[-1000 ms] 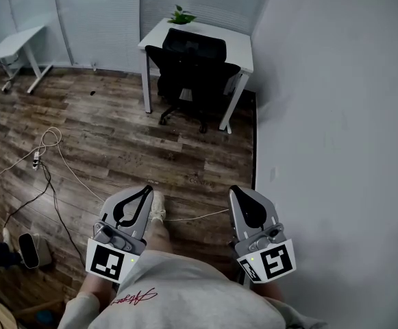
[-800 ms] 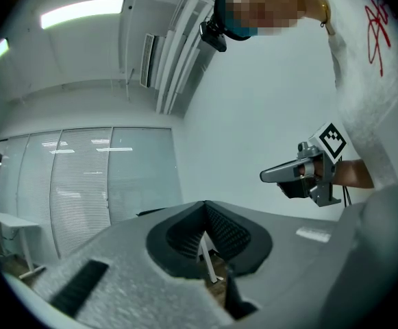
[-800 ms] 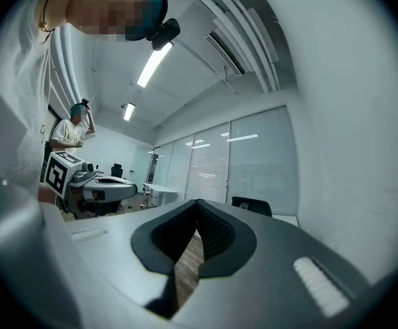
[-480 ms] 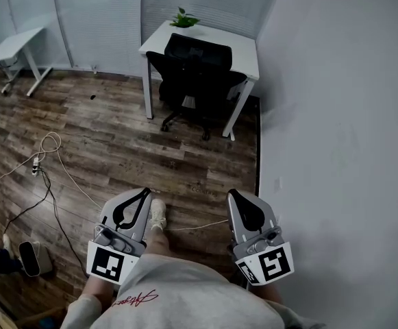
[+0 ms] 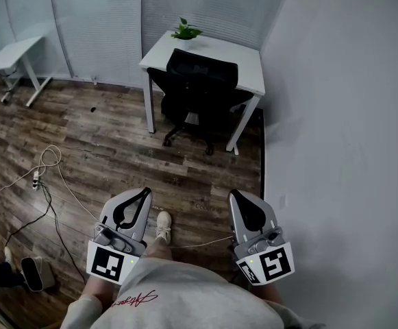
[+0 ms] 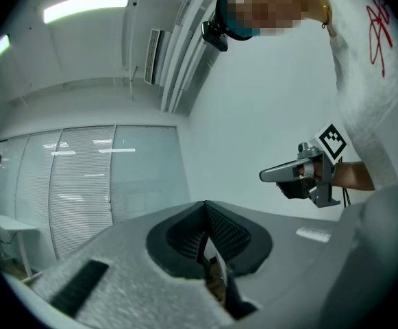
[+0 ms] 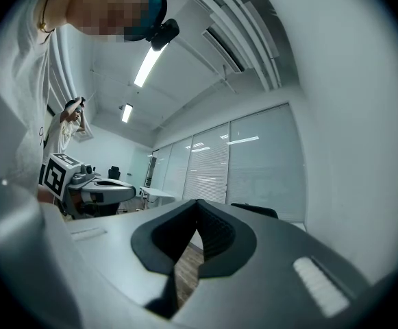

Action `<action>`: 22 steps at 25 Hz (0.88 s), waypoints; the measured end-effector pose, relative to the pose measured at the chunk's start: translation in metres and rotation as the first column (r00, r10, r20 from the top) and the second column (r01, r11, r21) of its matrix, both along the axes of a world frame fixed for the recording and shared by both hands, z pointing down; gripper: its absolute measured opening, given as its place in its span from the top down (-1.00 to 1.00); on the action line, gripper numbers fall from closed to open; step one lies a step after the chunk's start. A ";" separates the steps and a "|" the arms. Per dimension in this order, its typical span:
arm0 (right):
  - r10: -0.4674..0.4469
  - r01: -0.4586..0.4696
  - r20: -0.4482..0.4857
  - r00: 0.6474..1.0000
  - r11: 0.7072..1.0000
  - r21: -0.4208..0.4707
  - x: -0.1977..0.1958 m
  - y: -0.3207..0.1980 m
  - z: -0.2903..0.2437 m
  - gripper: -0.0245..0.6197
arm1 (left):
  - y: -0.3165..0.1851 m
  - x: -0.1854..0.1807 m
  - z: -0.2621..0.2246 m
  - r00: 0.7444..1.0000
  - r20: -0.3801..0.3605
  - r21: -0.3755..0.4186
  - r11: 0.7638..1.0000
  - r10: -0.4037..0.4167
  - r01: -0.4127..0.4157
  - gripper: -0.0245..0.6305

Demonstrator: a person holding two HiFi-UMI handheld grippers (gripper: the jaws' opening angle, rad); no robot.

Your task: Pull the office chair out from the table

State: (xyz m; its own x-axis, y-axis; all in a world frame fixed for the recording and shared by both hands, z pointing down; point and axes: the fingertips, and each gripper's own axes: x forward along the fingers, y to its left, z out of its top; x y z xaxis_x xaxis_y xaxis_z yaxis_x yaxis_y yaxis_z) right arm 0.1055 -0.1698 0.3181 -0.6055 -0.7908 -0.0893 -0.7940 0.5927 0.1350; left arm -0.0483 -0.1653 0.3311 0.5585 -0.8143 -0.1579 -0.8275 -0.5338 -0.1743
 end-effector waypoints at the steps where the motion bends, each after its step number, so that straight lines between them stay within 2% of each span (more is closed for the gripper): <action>1: 0.001 -0.001 0.000 1.000 1.000 -0.001 -0.002 -0.009 0.000 0.92 | -0.009 -0.002 0.000 1.000 0.001 -0.001 1.000 0.001 -0.001 0.94; 22: 0.103 -0.103 -0.003 0.995 0.995 -0.009 -0.011 -0.178 -0.022 0.92 | -0.197 -0.015 -0.026 0.996 0.002 0.005 0.996 0.093 -0.093 0.94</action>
